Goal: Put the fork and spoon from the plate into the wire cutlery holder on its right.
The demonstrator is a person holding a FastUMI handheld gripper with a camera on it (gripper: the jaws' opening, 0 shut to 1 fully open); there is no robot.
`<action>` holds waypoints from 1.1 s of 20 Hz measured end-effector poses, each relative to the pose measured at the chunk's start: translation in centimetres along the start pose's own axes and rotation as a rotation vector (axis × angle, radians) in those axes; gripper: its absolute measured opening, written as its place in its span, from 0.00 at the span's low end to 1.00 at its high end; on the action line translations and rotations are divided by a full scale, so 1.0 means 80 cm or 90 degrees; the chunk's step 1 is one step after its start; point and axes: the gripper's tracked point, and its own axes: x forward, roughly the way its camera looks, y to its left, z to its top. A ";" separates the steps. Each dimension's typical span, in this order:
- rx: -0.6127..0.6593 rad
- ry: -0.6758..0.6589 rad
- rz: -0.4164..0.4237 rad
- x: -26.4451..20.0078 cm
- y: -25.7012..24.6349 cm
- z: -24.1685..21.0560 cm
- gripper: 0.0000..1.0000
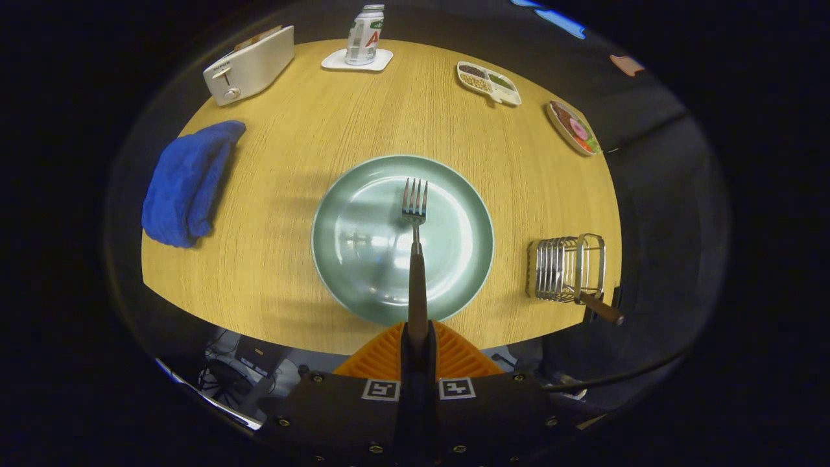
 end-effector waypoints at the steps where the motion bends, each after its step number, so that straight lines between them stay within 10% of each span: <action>1: 0.007 -0.006 -0.004 -0.008 -0.003 0.003 0.08; 15: 0.357 0.081 -0.061 -0.081 -0.152 -0.036 0.08; 22: 0.513 0.188 0.017 -0.063 -0.167 -0.031 0.08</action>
